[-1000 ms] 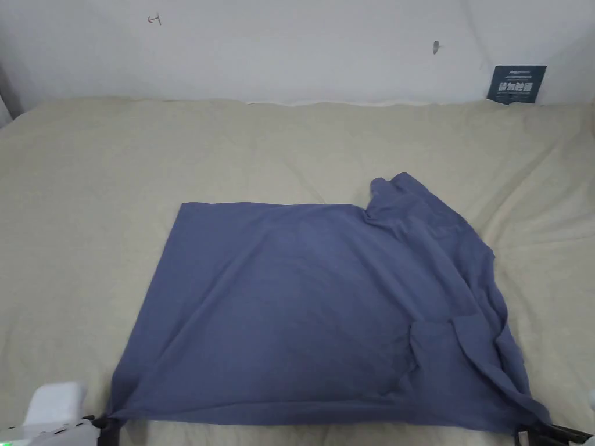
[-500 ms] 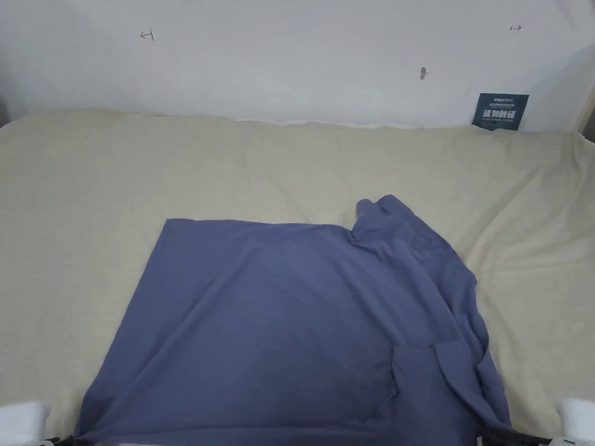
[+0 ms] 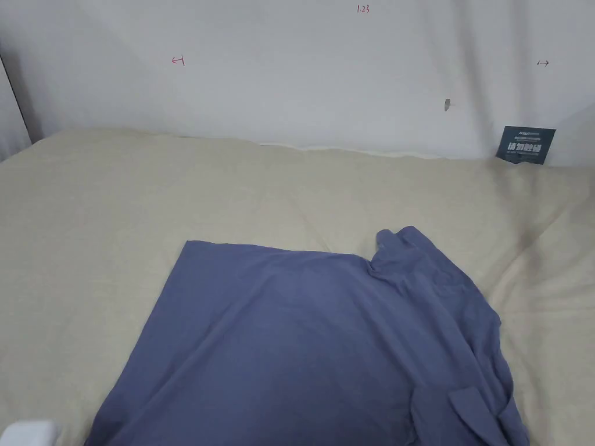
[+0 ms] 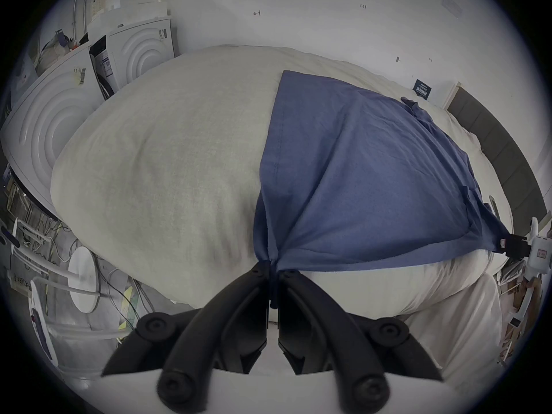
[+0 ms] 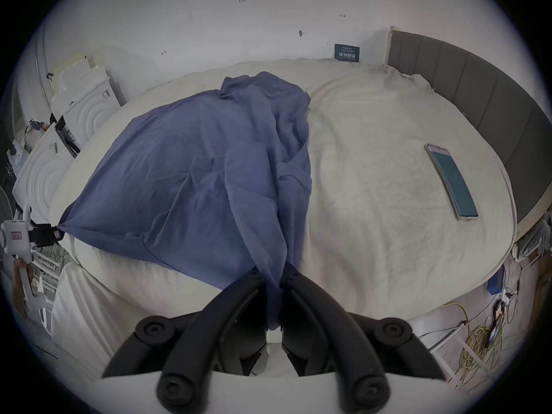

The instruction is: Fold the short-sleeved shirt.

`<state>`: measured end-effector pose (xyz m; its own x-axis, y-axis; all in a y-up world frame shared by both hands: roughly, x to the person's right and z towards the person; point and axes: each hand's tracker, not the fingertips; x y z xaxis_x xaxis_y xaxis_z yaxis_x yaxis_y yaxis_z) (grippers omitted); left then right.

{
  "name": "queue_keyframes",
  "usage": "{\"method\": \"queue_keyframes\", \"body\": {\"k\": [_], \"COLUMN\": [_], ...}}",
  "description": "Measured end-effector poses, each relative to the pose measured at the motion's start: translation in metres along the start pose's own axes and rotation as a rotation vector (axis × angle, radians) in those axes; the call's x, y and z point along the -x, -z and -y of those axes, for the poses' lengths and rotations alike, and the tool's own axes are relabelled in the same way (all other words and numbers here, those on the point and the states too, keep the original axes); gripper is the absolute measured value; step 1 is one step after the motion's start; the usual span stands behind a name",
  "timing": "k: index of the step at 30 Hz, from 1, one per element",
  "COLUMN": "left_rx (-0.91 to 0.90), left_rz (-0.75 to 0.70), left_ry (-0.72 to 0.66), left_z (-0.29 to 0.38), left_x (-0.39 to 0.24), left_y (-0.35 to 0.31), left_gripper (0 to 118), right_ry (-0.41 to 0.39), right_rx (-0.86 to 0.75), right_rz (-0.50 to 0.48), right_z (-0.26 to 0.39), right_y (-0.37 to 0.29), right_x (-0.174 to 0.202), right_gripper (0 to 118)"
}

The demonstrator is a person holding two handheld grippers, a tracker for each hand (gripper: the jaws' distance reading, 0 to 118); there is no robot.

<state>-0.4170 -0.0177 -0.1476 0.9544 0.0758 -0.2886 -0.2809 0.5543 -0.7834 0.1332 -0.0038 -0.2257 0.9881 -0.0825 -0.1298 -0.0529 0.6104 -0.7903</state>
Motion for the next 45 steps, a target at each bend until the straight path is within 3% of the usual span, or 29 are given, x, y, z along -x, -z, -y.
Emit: {"method": "queue_keyframes", "body": {"k": [8, 21, 22, 23, 24, 25, 26, 27, 35, 39, 40, 41, 43, 44, 45], "left_rx": [-0.067, 0.008, 0.018, 0.034, 0.035, 0.035, 0.033, 0.025, -0.009, -0.034, -0.037, -0.036, -0.015, -0.009, -0.012], "left_rz": [-0.006, -0.046, -0.045, -0.052, -0.064, -0.060, -0.048, -0.032, -0.027, -0.071, -0.070, -0.062, -0.030, -0.035, -0.049], "left_ry": [0.015, 0.124, 0.119, 0.110, 0.095, 0.089, 0.082, 0.079, 0.076, 0.135, 0.128, 0.126, 0.113, 0.119, 0.123], "left_z": [-0.055, -0.168, -0.170, -0.170, -0.170, -0.169, -0.165, -0.163, -0.132, -0.099, -0.090, -0.083, -0.064, -0.056, -0.047], "left_x": [-0.008, -0.046, -0.044, -0.041, -0.039, -0.036, -0.032, -0.029, -0.020, -0.018, -0.018, -0.018, -0.019, -0.021, -0.023], "left_y": [-0.003, 0.101, 0.108, 0.110, 0.113, 0.114, 0.113, 0.109, 0.057, 0.032, 0.027, 0.024, 0.024, 0.025, 0.028], "left_gripper": [5, 6, 11, 26, 62, 89, 106, 111, 110, 108, 105, 99, 68, 44, 13], "right_ry": [0.016, 0.005, 0.011, 0.015, 0.011, -0.002, -0.001, -0.005, -0.028, -0.012, -0.017, -0.017, 0.001, 0.016, 0.037], "right_rx": [-0.062, 0.035, 0.031, 0.037, 0.045, 0.048, 0.045, 0.027, -0.061, -0.094, -0.109, -0.113, -0.114, -0.115, -0.119], "right_rz": [-0.026, 0.001, 0.009, 0.035, 0.074, 0.077, 0.070, 0.052, 0.029, -0.052, -0.079, -0.091, -0.092, -0.094, -0.097], "right_z": [-0.049, -0.132, -0.134, -0.137, -0.139, -0.140, -0.139, -0.137, -0.110, -0.085, -0.076, -0.072, -0.058, -0.052, -0.049], "right_y": [-0.003, 0.108, 0.116, 0.119, 0.122, 0.126, 0.123, 0.118, 0.056, 0.016, 0.007, 0.003, -0.003, -0.004, -0.002], "right_x": [0.002, -0.008, -0.011, -0.011, -0.012, -0.014, -0.017, -0.019, -0.004, 0.009, 0.014, 0.018, 0.026, 0.029, 0.030], "right_gripper": [8, 11, 22, 45, 80, 98, 102, 102, 99, 94, 88, 78, 31, 7, 3]}}
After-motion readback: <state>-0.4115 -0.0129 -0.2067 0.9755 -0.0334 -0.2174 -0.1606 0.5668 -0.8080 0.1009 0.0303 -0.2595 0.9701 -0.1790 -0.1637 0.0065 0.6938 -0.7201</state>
